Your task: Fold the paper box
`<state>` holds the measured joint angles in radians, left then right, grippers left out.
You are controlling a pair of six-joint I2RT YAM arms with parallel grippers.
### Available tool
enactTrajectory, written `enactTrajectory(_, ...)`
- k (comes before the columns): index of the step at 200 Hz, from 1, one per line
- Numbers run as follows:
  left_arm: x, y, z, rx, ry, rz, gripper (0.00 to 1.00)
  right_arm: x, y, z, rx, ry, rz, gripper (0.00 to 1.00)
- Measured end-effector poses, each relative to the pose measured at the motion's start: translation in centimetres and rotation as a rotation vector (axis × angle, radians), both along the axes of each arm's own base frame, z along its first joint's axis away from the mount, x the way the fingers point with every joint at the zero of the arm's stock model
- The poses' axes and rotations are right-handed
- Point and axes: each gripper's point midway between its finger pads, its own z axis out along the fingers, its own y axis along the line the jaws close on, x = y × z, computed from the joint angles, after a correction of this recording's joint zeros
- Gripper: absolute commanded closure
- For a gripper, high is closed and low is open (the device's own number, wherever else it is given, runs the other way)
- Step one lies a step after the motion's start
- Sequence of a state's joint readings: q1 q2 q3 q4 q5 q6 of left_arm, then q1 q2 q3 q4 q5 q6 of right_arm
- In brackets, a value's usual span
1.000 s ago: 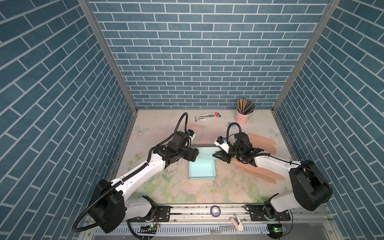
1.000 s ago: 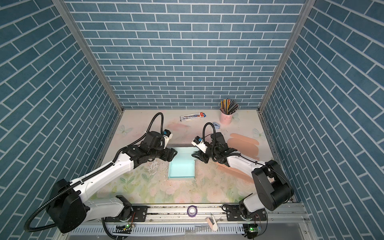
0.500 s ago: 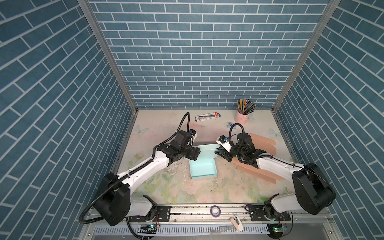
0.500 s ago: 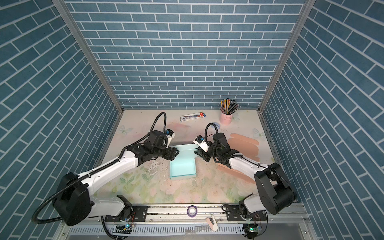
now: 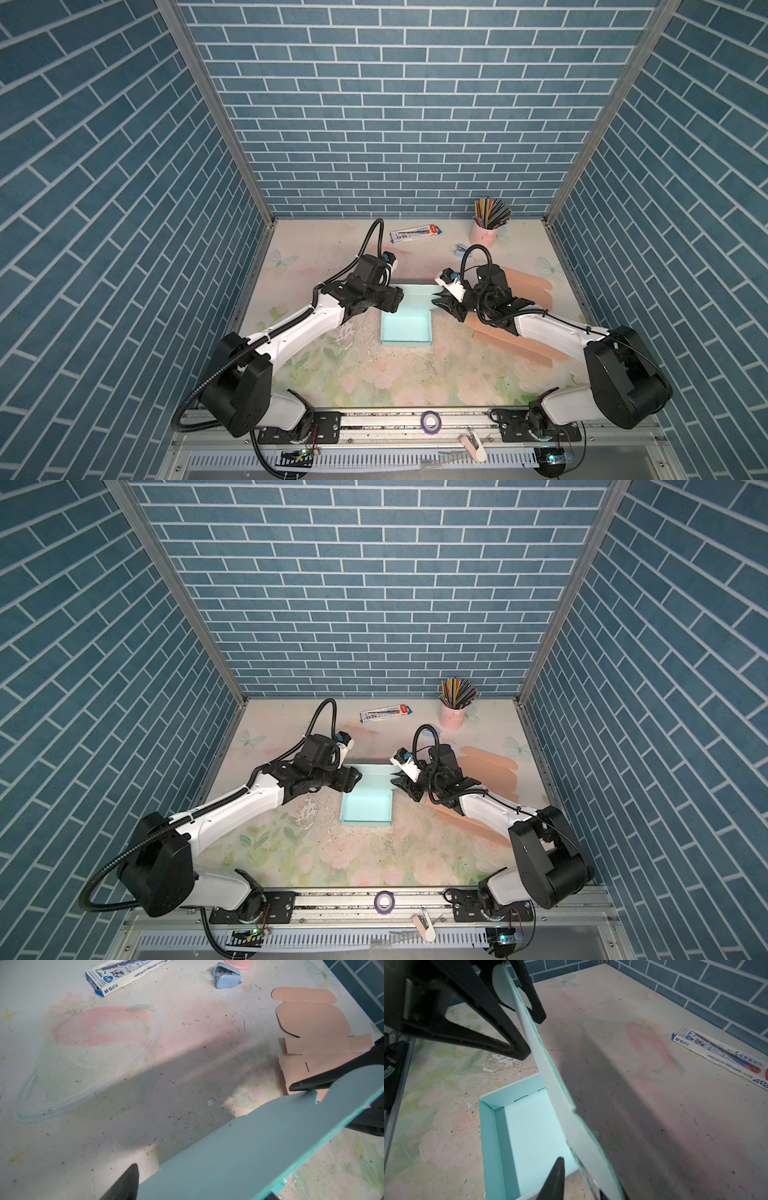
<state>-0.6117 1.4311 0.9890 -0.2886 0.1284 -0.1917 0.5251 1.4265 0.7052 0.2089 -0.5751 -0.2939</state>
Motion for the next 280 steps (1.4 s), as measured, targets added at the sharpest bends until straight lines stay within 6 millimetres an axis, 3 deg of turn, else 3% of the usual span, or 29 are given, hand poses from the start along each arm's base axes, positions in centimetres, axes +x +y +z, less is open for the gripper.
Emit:
enactTrajectory(42, 0.3, -0.4, 0.3, -0.018, -0.01, -0.004, 0.26, 0.4, -0.4, -0.1, 0.0, 0.008, -0.02, 0.58)
enactTrajectory(57, 0.3, -0.3, 0.7, -0.045, -0.012, -0.003, 0.19, 0.5, -0.5, -0.1, 0.0, 0.009, -0.024, 0.58)
enactTrajectory(104, 0.2, 3.0, 0.7, -0.161, -0.003, 0.075, 0.01, 0.9, -0.6, 0.1, 0.015, 0.014, -0.04, 0.62)
enactTrajectory(145, -0.9, 3.2, 0.4, -0.214, -0.007, 0.061, 0.0, 1.0, -0.5, 0.0, 0.021, 0.02, -0.039, 0.64)
enactTrajectory(198, -1.3, 3.1, -0.6, -0.247, -0.032, 0.044, 0.02, 1.0, -0.4, -0.2, 0.031, 0.038, -0.041, 0.69)
enactTrajectory(280, -0.9, 2.6, -1.1, -0.261, -0.041, 0.031, 0.28, 1.0, -0.4, -0.5, 0.032, 0.052, -0.043, 0.76)
